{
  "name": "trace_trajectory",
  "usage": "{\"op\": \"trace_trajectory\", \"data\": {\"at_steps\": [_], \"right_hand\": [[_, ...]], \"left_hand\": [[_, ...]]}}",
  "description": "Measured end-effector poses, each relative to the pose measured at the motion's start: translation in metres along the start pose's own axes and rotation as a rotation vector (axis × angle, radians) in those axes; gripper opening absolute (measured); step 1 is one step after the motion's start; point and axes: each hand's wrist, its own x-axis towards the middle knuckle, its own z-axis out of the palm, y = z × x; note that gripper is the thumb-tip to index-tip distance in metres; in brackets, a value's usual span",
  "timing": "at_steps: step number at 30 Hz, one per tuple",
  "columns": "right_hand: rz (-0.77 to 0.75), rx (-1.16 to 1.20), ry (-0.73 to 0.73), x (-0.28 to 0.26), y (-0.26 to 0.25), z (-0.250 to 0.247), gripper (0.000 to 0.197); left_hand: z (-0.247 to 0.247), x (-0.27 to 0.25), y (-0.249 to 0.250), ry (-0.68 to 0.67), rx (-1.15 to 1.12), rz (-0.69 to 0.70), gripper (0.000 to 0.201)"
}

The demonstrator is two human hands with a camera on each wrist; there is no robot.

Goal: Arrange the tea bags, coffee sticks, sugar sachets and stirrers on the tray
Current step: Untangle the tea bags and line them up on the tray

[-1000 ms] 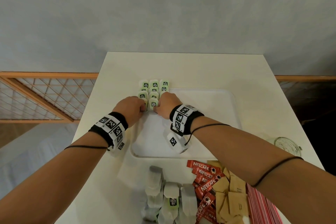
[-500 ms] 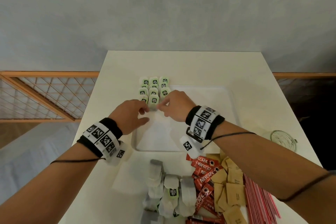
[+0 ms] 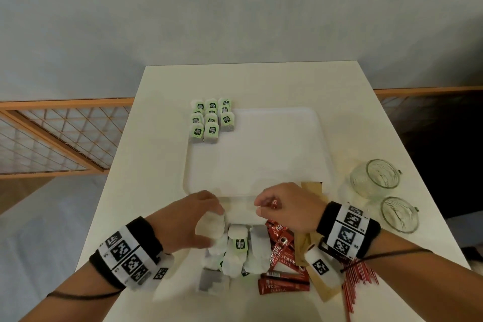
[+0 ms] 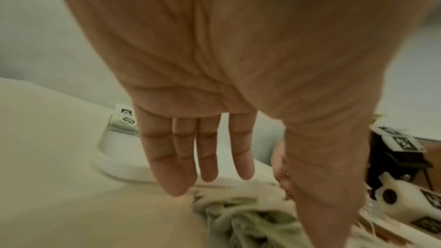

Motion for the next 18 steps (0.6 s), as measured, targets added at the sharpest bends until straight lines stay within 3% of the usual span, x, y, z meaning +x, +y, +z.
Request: {"op": "trace_trajectory", "data": {"at_steps": [9, 14, 18], "right_hand": [[0.004, 0.070, 0.102, -0.019, 0.014, 0.012, 0.026], [-0.099, 0.022, 0.034, -0.027, 0.006, 0.017, 0.034], [-0.122, -0.024, -0.042, -0.024, -0.004, 0.018, 0.054]], "left_hand": [[0.018, 0.006, -0.001, 0.212, -0.026, -0.015, 0.014], [0.014, 0.006, 0.002, 0.261, -0.112, -0.017, 0.005], [0.013, 0.007, 0.005, 0.299, -0.158, -0.017, 0.020]]}}
